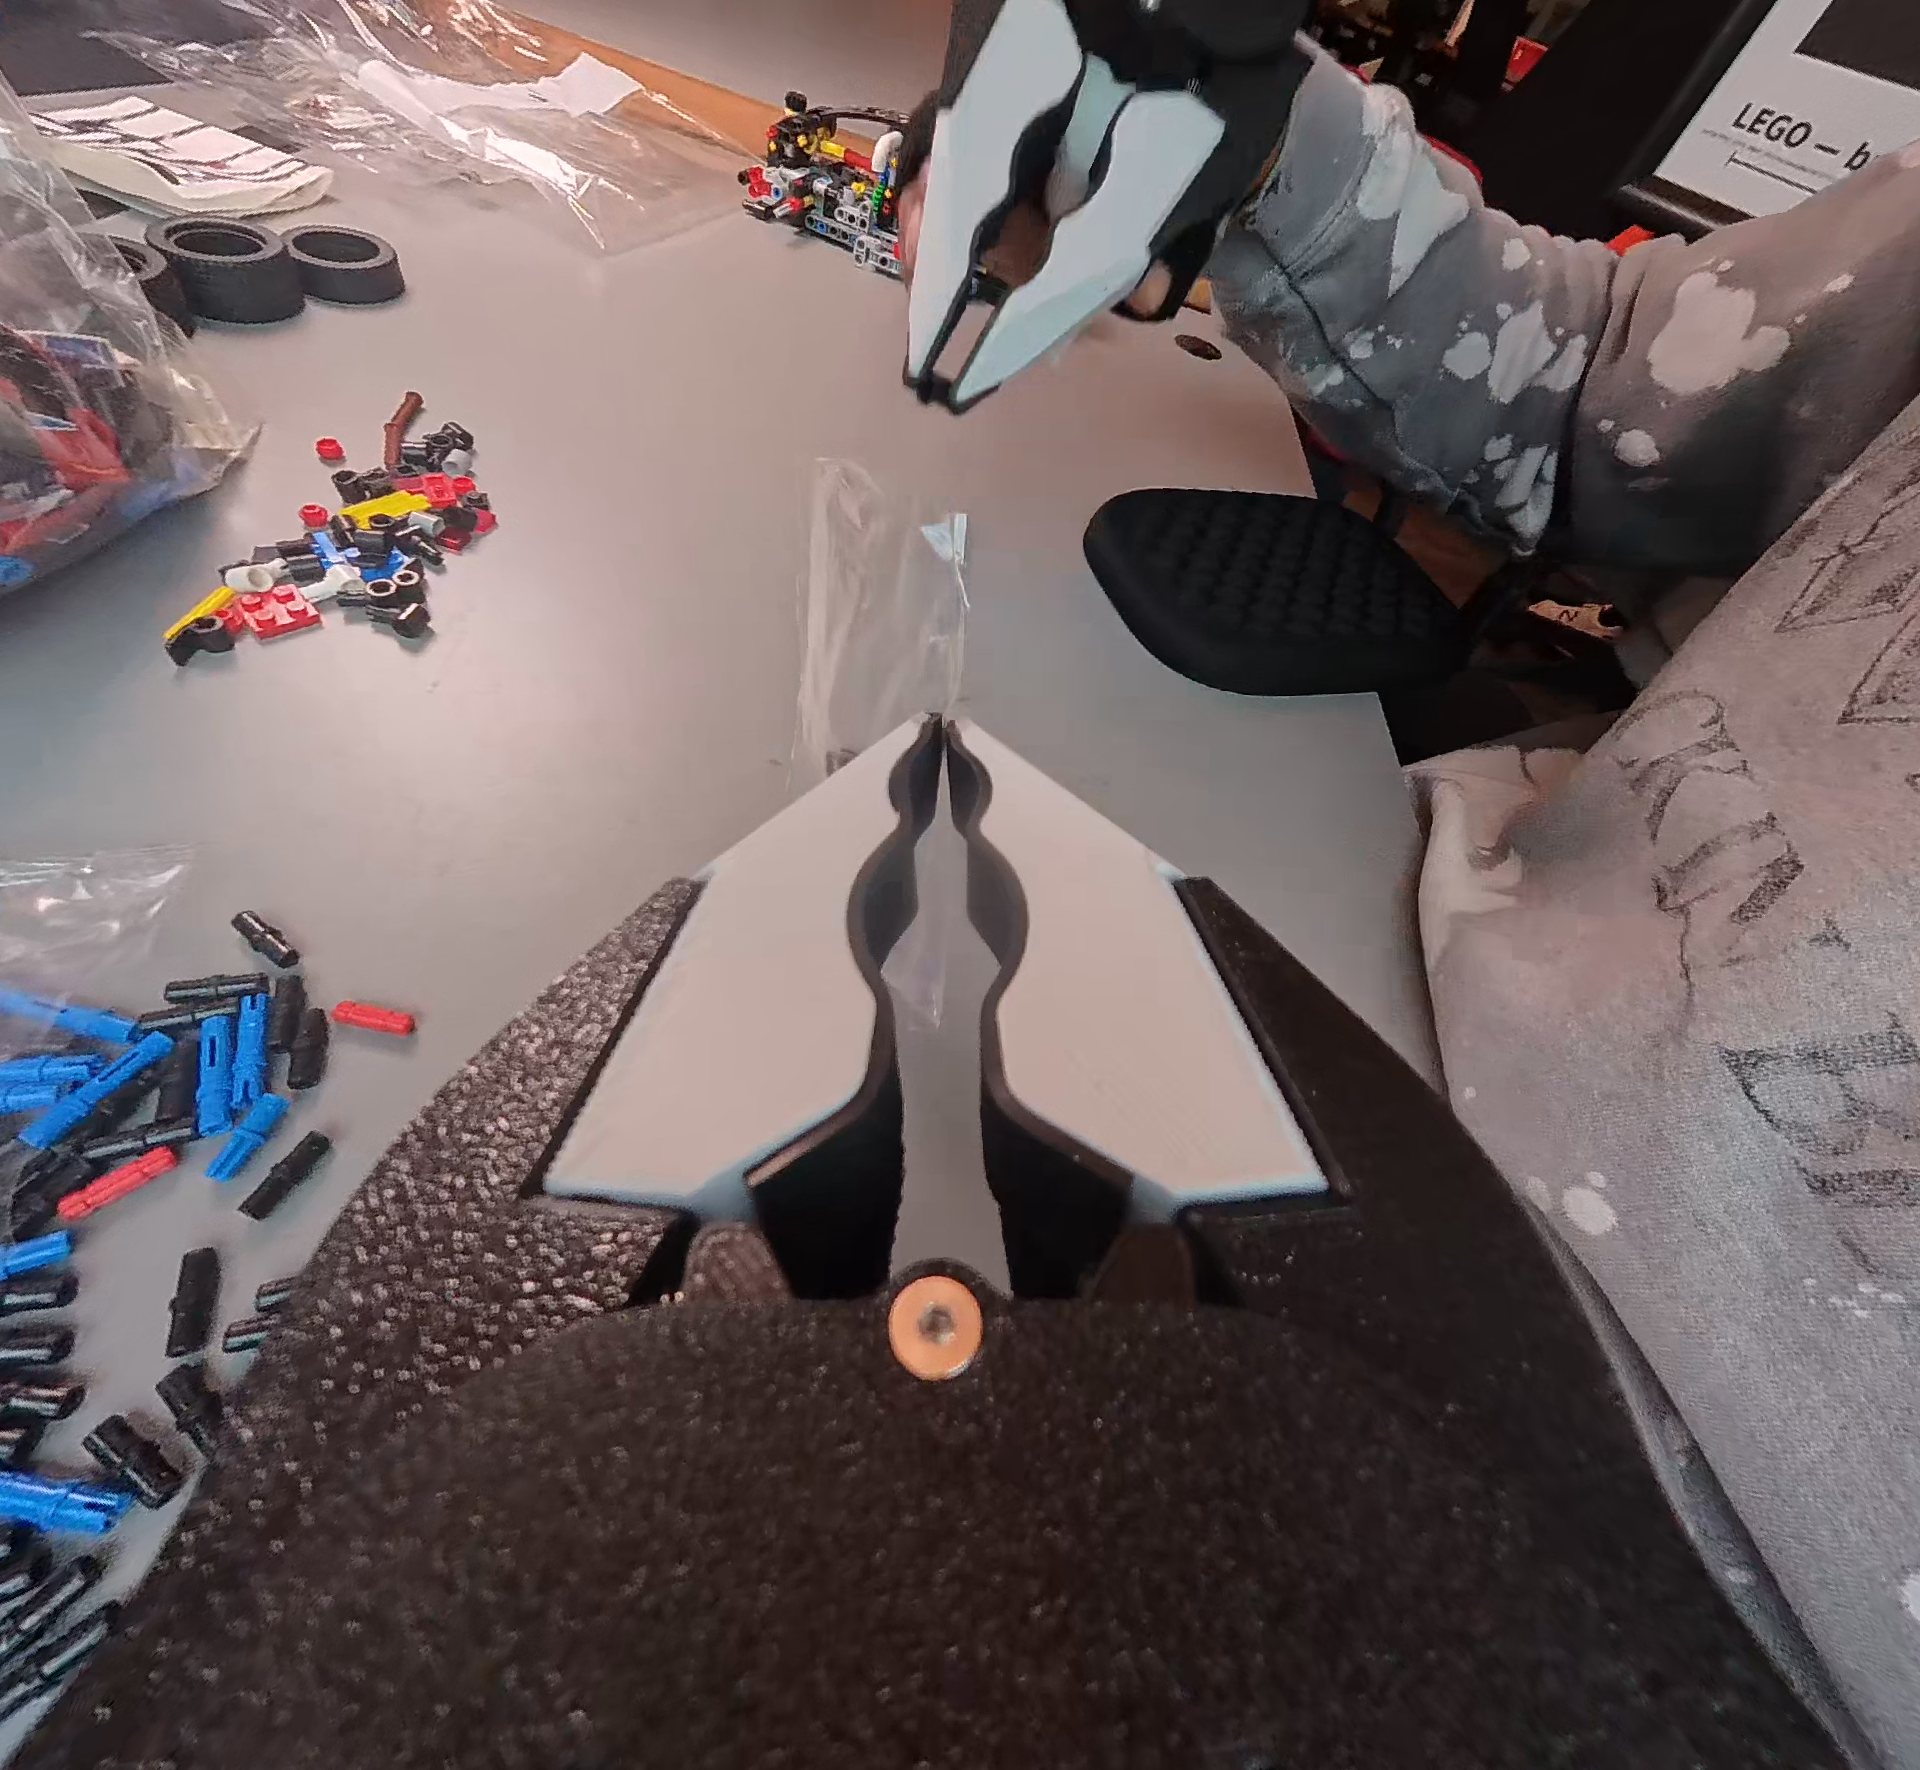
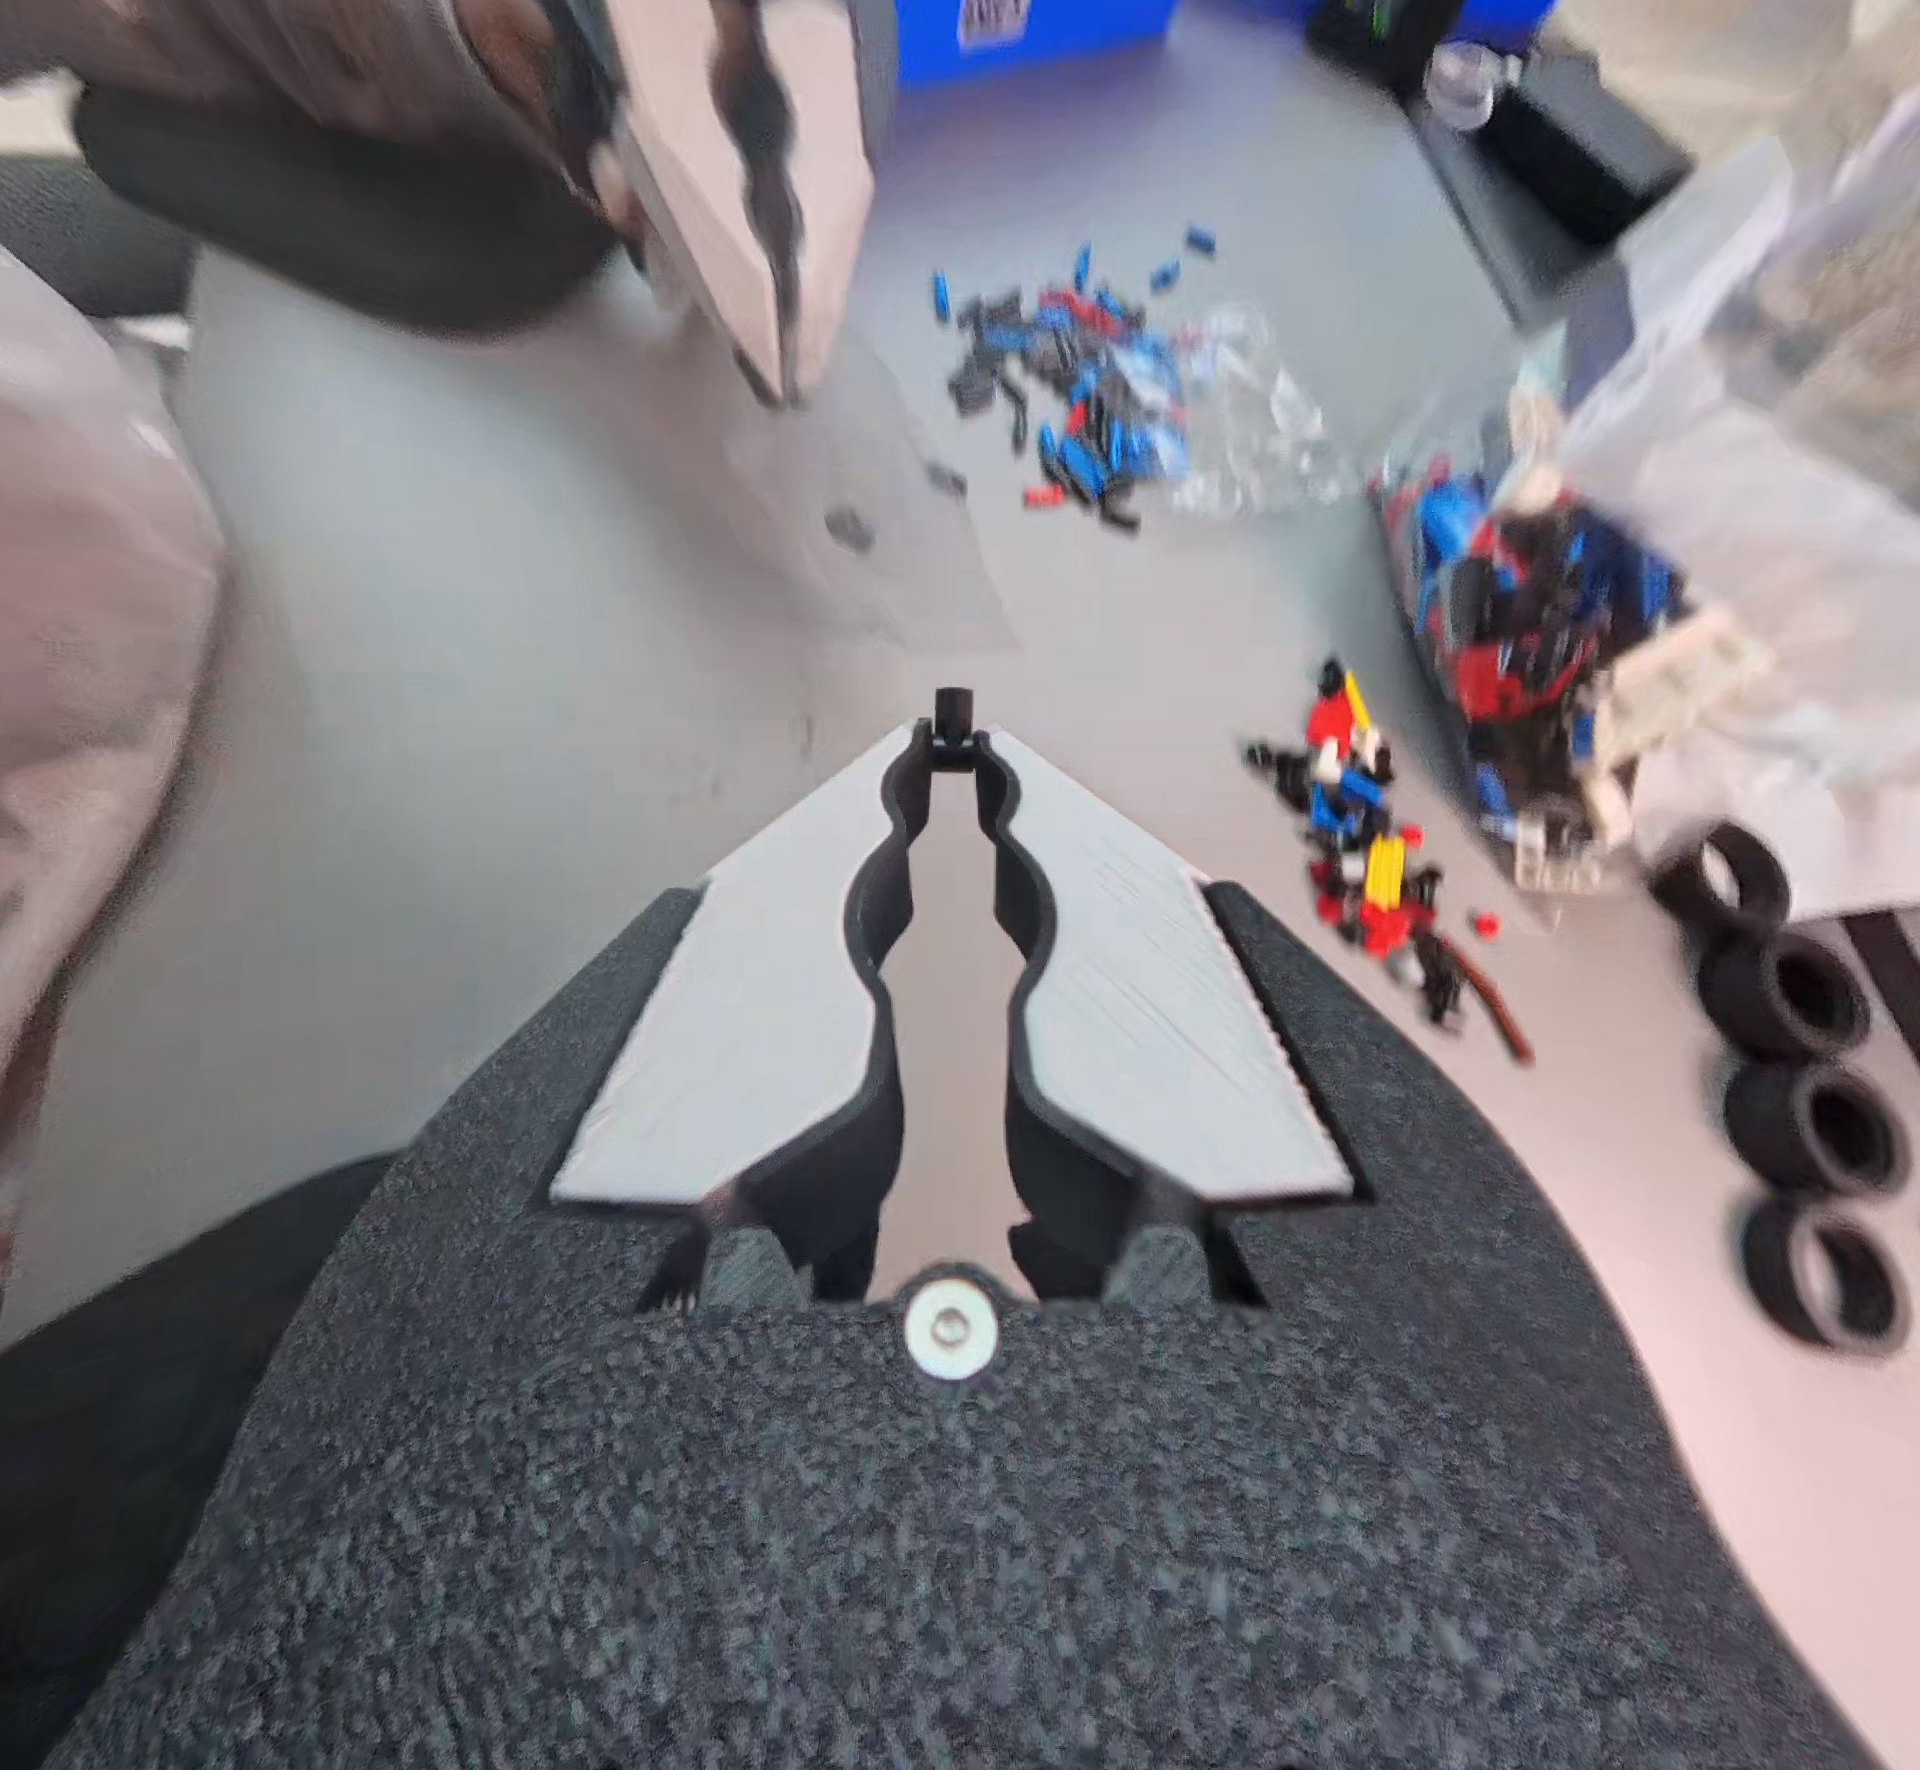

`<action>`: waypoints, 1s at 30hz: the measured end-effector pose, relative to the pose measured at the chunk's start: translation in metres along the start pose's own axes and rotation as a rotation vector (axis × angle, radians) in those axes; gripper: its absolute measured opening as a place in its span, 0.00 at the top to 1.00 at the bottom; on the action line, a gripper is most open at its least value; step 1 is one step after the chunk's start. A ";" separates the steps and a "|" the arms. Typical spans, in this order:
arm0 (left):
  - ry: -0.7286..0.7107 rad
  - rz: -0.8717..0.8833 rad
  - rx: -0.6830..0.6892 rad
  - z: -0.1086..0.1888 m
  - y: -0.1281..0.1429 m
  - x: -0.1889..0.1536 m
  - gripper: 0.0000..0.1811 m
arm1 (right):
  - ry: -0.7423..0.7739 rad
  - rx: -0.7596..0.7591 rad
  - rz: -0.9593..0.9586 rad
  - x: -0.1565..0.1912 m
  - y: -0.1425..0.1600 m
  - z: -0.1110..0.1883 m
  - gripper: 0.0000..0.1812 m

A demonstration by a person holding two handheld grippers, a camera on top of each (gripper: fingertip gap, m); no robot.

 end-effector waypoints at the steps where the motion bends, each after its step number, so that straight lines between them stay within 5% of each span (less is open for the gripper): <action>1: 0.000 -0.003 0.002 0.000 0.000 0.000 1.00 | -0.031 -0.059 0.035 0.003 -0.023 -0.001 0.96; 5: 0.003 -0.012 -0.003 -0.001 0.001 -0.001 1.00 | -0.152 -0.095 0.149 0.016 -0.067 -0.021 0.96; 12: 0.038 -0.004 -0.035 0.004 -0.002 -0.005 1.00 | -0.192 0.008 0.163 0.012 -0.054 -0.056 0.95; 24: 0.056 0.011 -0.066 0.007 -0.006 -0.005 1.00 | -0.141 -0.142 0.075 -0.010 -0.057 -0.024 0.91; 27: 0.047 0.028 -0.067 0.007 -0.006 -0.002 1.00 | 0.067 -0.016 0.050 -0.057 -0.029 -0.014 0.90; 30: 0.001 0.057 -0.035 0.005 -0.002 0.008 1.00 | 0.217 0.229 -0.030 -0.108 0.038 -0.019 0.84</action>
Point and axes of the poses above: each gripper's, where its closed fingertips meet, z back along the fingers, y out of its underside, x = y × z across the jaws, the point moved 2 cm from there along z, back along the fingers, and after that the axes turned 8 degrees about -y, right-handed, at the moved point
